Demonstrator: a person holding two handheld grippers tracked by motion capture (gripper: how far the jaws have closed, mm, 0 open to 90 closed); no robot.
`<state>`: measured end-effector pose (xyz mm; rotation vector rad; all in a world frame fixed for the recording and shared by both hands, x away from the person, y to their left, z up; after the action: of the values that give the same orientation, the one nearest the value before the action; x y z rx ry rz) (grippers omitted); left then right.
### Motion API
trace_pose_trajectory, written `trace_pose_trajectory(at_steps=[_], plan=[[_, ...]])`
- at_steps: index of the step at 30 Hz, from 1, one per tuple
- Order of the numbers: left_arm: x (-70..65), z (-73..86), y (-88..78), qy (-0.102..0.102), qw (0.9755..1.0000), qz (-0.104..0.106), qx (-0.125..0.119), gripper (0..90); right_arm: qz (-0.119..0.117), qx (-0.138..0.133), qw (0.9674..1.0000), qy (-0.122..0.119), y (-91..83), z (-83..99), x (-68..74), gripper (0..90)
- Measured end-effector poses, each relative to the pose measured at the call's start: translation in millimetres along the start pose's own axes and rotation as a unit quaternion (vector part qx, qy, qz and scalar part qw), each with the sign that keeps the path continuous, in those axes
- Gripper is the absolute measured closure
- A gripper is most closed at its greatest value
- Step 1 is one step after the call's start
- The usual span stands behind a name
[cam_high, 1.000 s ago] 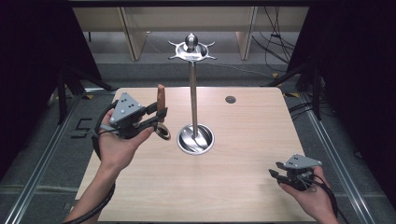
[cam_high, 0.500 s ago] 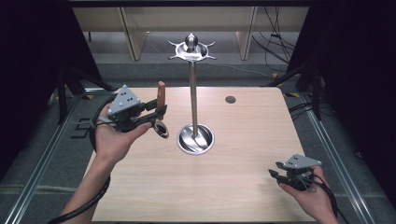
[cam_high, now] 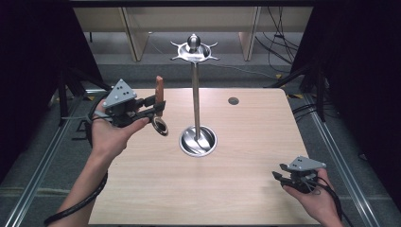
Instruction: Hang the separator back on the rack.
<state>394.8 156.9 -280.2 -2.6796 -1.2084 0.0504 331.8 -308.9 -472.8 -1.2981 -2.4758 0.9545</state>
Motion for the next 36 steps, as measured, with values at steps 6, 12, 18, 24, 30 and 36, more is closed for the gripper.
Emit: trace_pose_trajectory(at_steps=[6,12,18,24,30,36], plan=[[3.5,-3.5,0.1,0.001,1.0,0.002,0.001,67.1,0.0,-0.001,1.0,0.003,-0.1,-0.1,0.3,57.2],[5.9,-6.5,1.3,0.006,1.0,0.001,-0.004,67.1,0.0,-0.001,1.0,0.002,0.0,-0.3,0.2,56.8],[8.2,-9.7,3.7,0.006,1.0,0.003,-0.003,67.1,-0.002,-0.003,1.0,-0.007,0.2,-0.5,-1.7,56.7],[10.4,-12.9,4.5,0.008,0.9999,0.005,-0.003,67.1,-0.001,-0.009,0.9998,-0.018,0.8,-0.9,-3.5,56.6],[11.9,-15.6,5.9,0.008,0.9999,0.006,-0.005,67.1,-0.001,-0.009,0.9998,-0.018,0.7,-1.0,-3.4,56.6],[13.0,-18.6,7.3,0.01,0.9999,0.008,-0.003,67.1,-0.001,-0.008,0.9998,-0.017,0.7,-0.9,-3.4,56.6]])
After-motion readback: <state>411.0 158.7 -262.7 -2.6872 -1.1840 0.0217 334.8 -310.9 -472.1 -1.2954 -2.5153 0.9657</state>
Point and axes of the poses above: each handheld gripper's, and its own axes: y roughly forward along the jaws, z roughly out of its underside, x roughly to its left, the point moved 2 cm from there along y, roughly forward along the jaws, and after that the axes turned 6 degrees about -x, right-handed, at the moved point
